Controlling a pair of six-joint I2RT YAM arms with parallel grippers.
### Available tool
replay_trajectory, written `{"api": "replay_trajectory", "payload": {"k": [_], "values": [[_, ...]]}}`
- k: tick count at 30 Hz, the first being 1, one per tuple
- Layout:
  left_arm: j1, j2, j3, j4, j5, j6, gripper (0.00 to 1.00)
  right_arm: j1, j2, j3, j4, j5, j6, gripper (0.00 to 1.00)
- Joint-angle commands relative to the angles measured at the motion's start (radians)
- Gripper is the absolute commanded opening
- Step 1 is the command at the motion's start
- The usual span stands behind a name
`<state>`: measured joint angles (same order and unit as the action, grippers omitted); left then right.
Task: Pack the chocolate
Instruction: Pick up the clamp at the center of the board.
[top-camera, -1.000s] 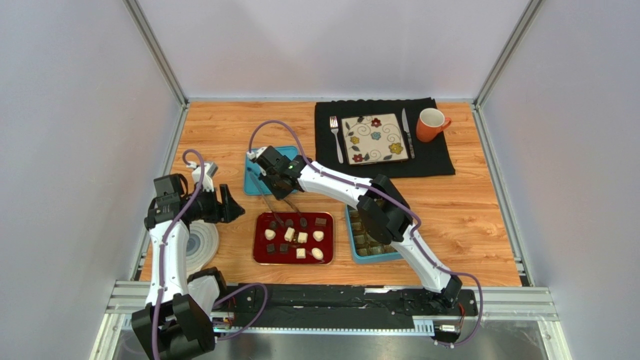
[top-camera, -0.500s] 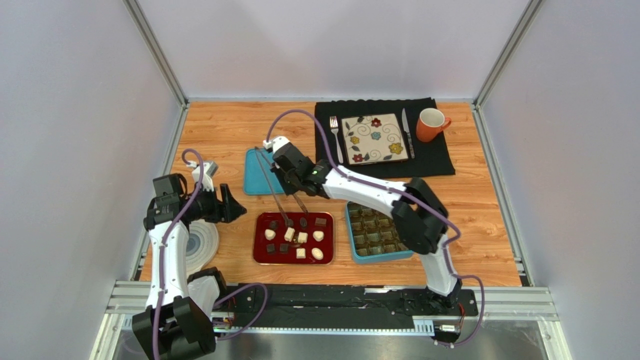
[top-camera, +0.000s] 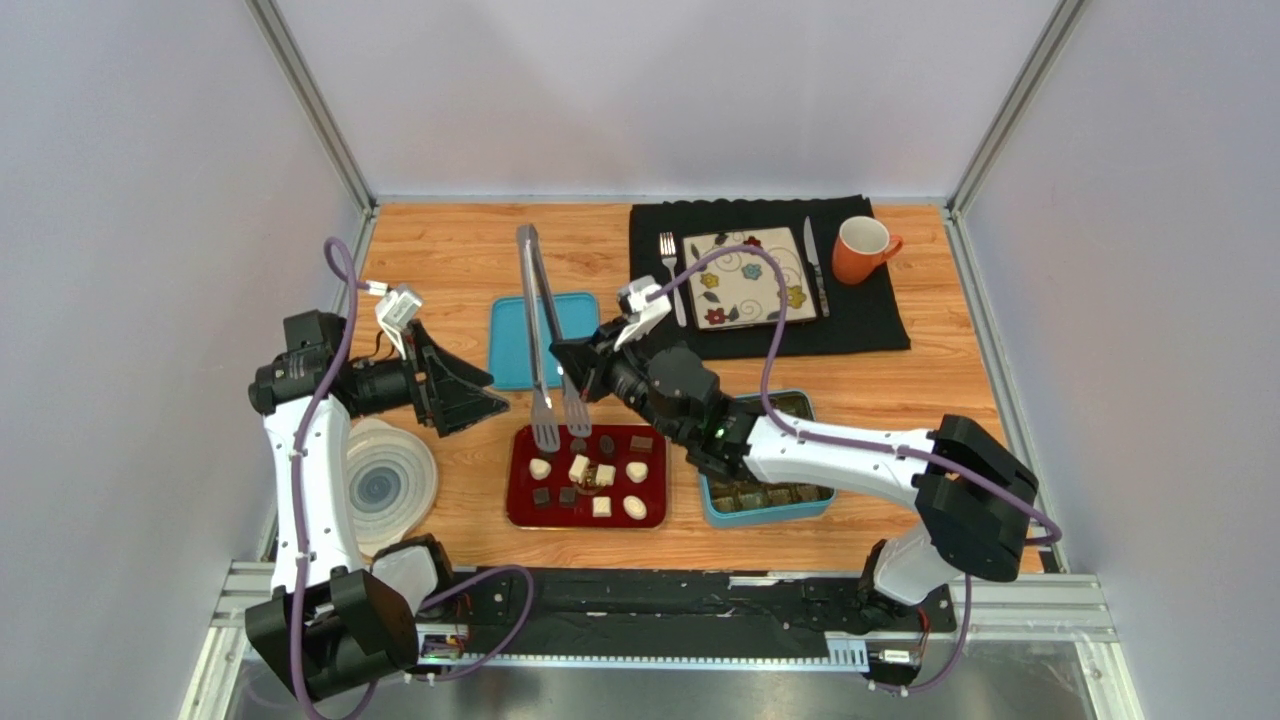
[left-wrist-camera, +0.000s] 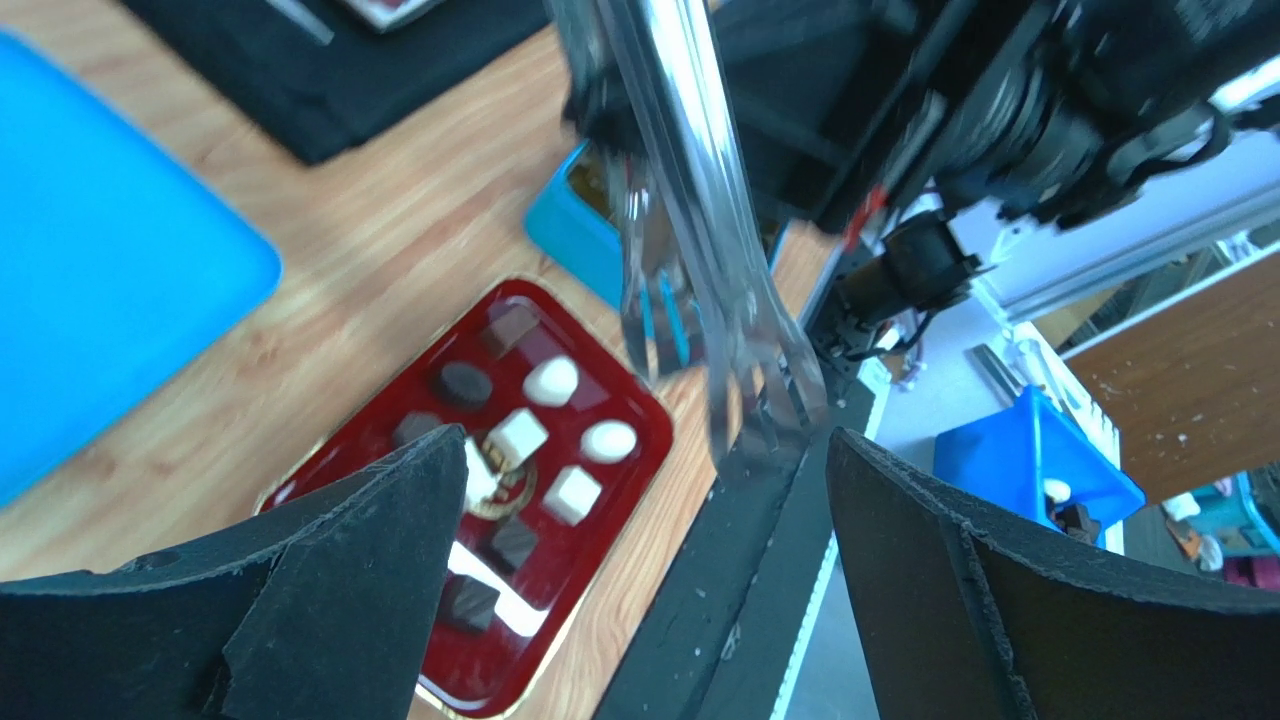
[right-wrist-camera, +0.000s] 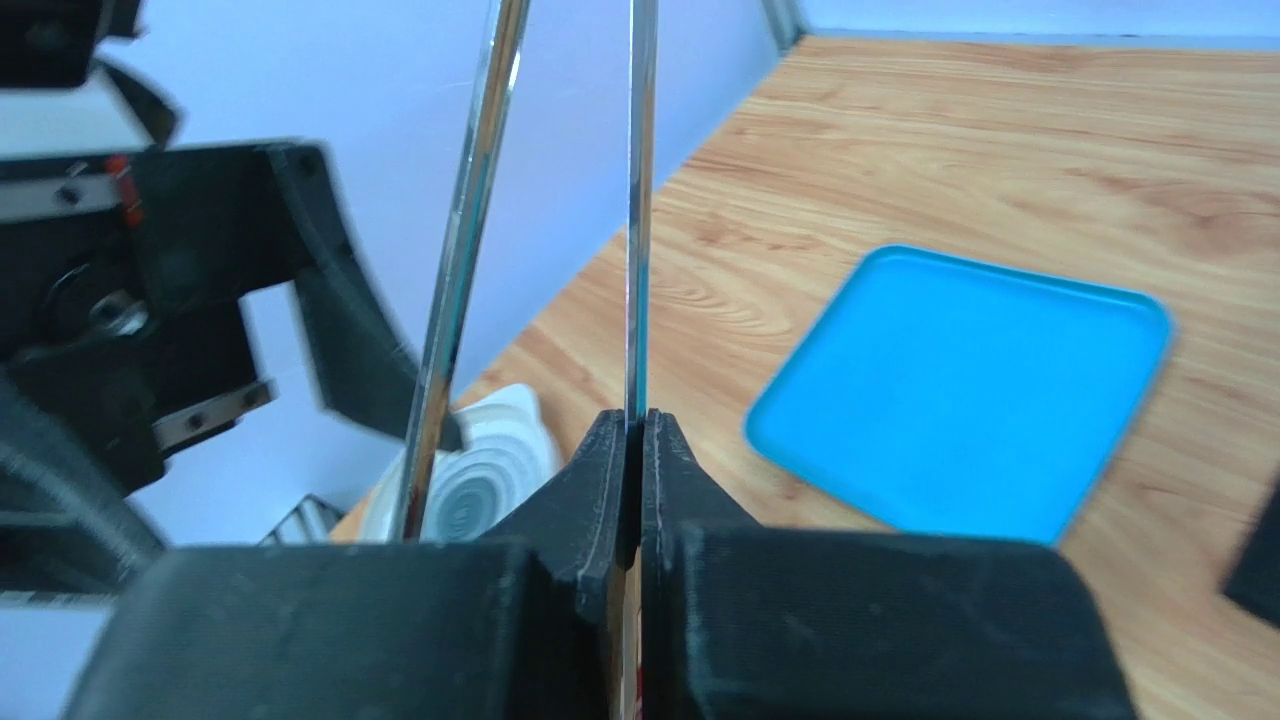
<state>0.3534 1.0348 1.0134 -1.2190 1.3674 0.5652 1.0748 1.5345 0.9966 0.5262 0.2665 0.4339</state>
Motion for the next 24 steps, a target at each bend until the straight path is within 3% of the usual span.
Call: {"api": "replay_trajectory", "payload": {"k": [1,5,9,13,14,16,17,18,24], "values": [[-0.04,0.004,0.048,-0.249,0.228,0.202,0.98,0.073,-0.004,-0.024,0.319,0.088,-0.009,0.0],[-0.09,-0.042,0.028,-0.234,0.217,0.21,0.98,0.085,0.03,-0.067,0.487,0.083,0.02,0.0],[-0.09,-0.081,-0.015,-0.105,0.2,0.086,0.95,0.089,0.055,-0.087,0.569,0.071,0.055,0.0],[-0.093,-0.114,-0.033,-0.007,0.269,-0.026,0.83,0.102,0.075,-0.085,0.58,0.077,0.046,0.0],[-0.096,-0.123,-0.045,0.04,0.286,-0.078,0.81,0.103,0.078,-0.084,0.581,0.086,0.042,0.0],[-0.096,-0.183,-0.134,0.352,0.376,-0.374,0.76,0.105,0.084,-0.084,0.589,0.094,0.039,0.0],[-0.102,-0.211,-0.189,0.536,0.398,-0.706,0.75,0.106,0.084,-0.084,0.594,0.103,0.031,0.0],[-0.103,-0.234,-0.249,0.744,0.397,-0.77,0.75,0.105,0.085,-0.085,0.597,0.109,0.028,0.0],[-0.106,-0.259,-0.302,0.894,0.398,-0.918,0.66,0.105,0.098,-0.058,0.604,0.122,-0.021,0.0]]}}
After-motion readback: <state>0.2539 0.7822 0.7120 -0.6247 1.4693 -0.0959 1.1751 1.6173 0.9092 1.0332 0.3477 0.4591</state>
